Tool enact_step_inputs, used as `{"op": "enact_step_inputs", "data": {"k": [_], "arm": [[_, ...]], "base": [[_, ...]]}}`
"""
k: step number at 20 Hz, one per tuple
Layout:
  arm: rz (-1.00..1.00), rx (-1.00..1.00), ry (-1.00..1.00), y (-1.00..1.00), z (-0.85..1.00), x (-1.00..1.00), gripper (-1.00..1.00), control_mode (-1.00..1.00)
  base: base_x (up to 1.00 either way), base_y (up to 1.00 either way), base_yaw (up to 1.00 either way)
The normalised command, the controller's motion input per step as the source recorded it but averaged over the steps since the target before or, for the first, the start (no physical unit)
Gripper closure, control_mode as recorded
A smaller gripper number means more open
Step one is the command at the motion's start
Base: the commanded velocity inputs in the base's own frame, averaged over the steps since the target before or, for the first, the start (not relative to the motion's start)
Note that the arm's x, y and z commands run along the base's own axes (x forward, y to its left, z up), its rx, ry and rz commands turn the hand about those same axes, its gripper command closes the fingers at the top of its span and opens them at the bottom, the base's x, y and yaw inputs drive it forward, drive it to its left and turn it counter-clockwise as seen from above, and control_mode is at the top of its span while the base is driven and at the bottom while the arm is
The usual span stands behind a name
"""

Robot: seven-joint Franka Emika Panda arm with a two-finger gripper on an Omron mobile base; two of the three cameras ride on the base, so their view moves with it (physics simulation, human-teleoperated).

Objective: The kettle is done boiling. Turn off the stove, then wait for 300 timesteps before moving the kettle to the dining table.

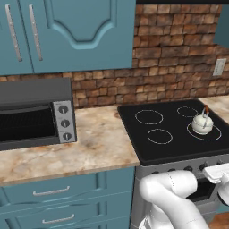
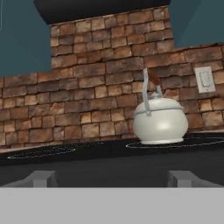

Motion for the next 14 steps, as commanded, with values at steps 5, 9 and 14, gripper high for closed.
{"op": "enact_step_inputs", "data": {"k": [5,9,14], "arm": [[-0.04,-0.03,-0.05,0.0,0.51,-0.01,-1.0,-1.0],[-0.05,-0.03,-0.04,0.0,0.52,0.0,-1.0,-1.0],[-0.06,-0.03,-0.01,0.0,0.46,0.0,-1.0,-1.0]], "base": [[0.0,0.0,0.0],[0.0,0.0,0.0],[0.0,0.0,0.0]]}}
